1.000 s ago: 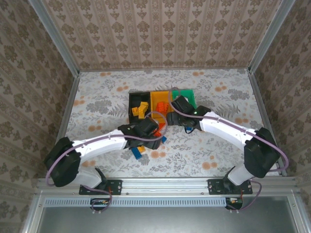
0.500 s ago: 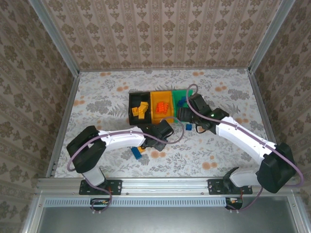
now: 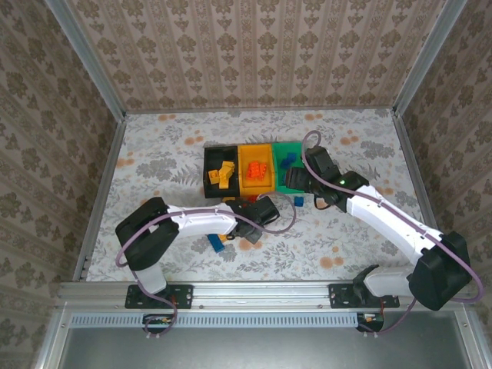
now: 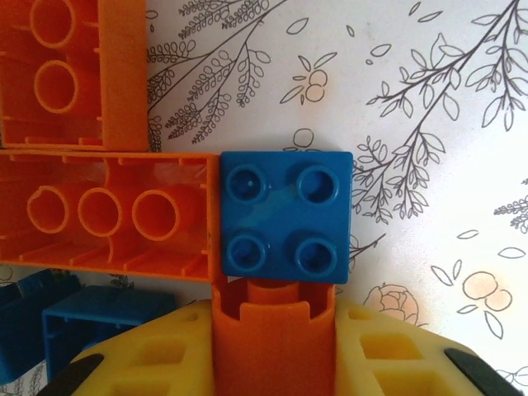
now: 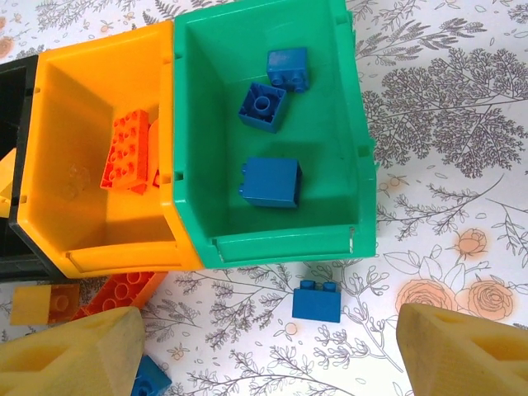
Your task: Sort the legos into containers by color
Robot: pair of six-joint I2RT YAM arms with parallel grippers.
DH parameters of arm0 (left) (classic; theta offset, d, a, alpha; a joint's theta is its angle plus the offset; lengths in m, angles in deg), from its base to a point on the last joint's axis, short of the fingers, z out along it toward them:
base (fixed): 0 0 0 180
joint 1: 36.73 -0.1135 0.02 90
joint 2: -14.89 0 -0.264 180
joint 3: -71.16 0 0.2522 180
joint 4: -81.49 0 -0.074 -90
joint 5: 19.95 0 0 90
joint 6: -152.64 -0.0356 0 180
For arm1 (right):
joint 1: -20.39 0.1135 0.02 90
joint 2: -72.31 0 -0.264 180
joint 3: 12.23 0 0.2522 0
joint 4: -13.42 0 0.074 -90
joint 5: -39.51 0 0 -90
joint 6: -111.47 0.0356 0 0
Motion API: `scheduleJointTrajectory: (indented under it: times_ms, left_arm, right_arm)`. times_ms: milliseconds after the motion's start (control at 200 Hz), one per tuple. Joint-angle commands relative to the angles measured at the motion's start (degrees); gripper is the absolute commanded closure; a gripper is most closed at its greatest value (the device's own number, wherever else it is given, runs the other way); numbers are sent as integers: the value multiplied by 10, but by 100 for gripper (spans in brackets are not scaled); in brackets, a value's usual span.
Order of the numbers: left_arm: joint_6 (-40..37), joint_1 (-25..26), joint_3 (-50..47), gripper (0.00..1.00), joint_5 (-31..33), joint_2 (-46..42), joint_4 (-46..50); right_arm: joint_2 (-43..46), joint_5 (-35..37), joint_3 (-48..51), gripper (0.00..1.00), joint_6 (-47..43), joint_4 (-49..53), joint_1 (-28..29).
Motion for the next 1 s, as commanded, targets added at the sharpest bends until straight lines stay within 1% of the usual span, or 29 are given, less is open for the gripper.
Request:
scheduleJointTrajectory:
  times_ms: [0, 65, 150, 205, 260, 310, 390, 430, 500, 635, 785, 855, 995]
  left_arm:
    - [0, 12, 6, 74, 18, -25, 20]
    - [3, 14, 7, 77, 20, -49, 24]
    - [7, 10, 10, 77, 18, -95, 20]
    - [10, 0, 14, 77, 5, -128, 9]
    - [11, -18, 17, 77, -15, -158, -11]
    - [11, -46, 22, 76, -41, -178, -34]
    - [15, -98, 38, 76, -90, -179, -69]
    - [13, -117, 53, 76, -106, -165, -81]
    - [0, -138, 91, 76, -113, -128, -89]
    - [-26, -160, 185, 77, -97, -32, -71]
    - [-26, -188, 243, 78, -85, 43, -64]
    - [-29, -195, 269, 75, -83, 70, -55]
    - [-32, -198, 310, 64, -79, 110, -39]
  right_arm:
    - [16, 1, -1, 19, 0, 3, -6]
    - [18, 1, 0, 19, 2, 3, -9]
    - [22, 0, 4, 19, 4, 0, -15]
    - [24, -3, 7, 19, 7, -2, -19]
    - [27, -5, 12, 19, 10, -4, -23]
    - [26, -5, 15, 19, 10, -4, -25]
    - [26, -5, 21, 19, 12, -4, -30]
    - [24, -6, 23, 19, 13, -5, -32]
    - [22, -7, 25, 19, 14, -5, -34]
    - [21, -10, 30, 19, 17, 0, -36]
    - [28, -25, 38, 19, 17, 2, -36]
    - [31, -30, 45, 19, 17, 2, -35]
    - [37, -40, 64, 19, 17, -4, -35]
